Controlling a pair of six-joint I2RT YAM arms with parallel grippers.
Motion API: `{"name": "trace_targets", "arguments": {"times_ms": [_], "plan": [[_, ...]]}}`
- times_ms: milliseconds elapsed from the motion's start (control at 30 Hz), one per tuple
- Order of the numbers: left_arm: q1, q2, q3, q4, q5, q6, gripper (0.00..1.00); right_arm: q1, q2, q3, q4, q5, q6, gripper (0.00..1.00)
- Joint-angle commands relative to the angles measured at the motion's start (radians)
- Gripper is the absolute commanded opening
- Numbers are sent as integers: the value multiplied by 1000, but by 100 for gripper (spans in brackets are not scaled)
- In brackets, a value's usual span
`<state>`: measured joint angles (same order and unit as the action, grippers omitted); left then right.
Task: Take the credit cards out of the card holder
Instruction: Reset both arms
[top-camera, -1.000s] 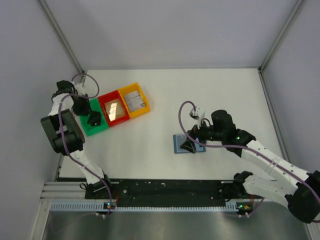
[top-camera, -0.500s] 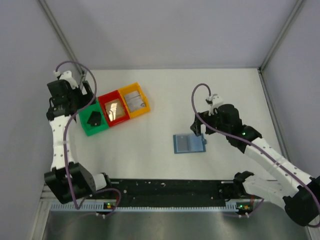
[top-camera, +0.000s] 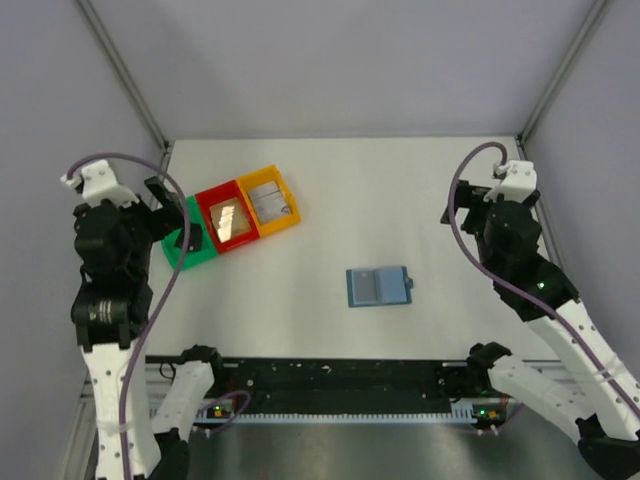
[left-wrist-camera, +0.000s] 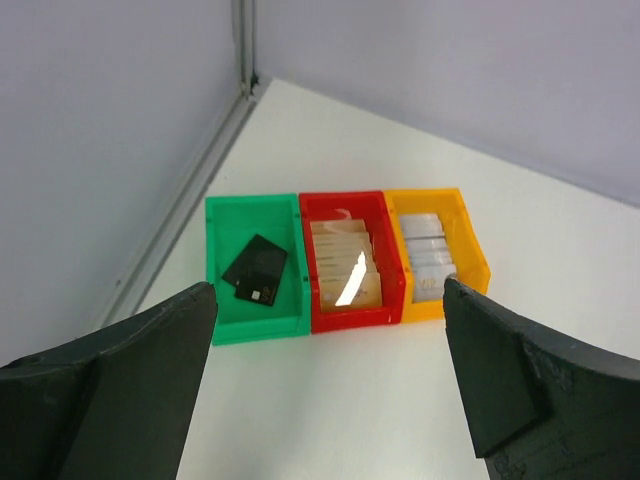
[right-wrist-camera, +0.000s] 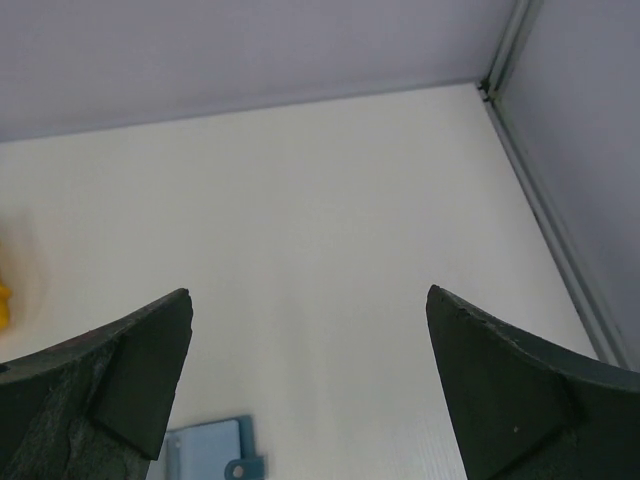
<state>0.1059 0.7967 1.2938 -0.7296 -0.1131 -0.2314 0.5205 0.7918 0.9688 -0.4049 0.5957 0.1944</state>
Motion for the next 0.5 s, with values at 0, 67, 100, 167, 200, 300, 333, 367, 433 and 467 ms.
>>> {"name": "trace_targets", "arguments": {"times_ms": [0, 67, 100, 167, 200, 300, 333, 367, 433, 467], "plan": [[-58, -97, 122, -119, -256, 14, 98, -8, -46, 82, 20, 164, -81, 99], [-86, -113, 159, -131, -305, 23, 98, -8, -65, 94, 34, 187, -125, 99], [-100, -114, 177, -142, -322, 32, 98, -7, -72, 100, 41, 197, -144, 99], [-142, -117, 211, -145, -356, 49, 98, -8, -88, 107, 48, 220, -183, 99], [-159, -119, 226, -149, -373, 58, 98, -8, -97, 114, 49, 233, -188, 99], [-207, -122, 257, -152, -445, 73, 98, -7, -118, 123, 55, 251, -223, 99], [-221, -129, 259, -152, -460, 73, 98, -8, -121, 123, 57, 253, -225, 99], [-235, -132, 257, -149, -476, 76, 98, -8, -127, 125, 60, 254, -230, 98], [-255, -149, 243, -139, -488, 86, 98, -8, -135, 120, 64, 254, -231, 99], [-259, -155, 237, -139, -491, 87, 97, -8, -140, 119, 67, 254, -231, 98]]}}
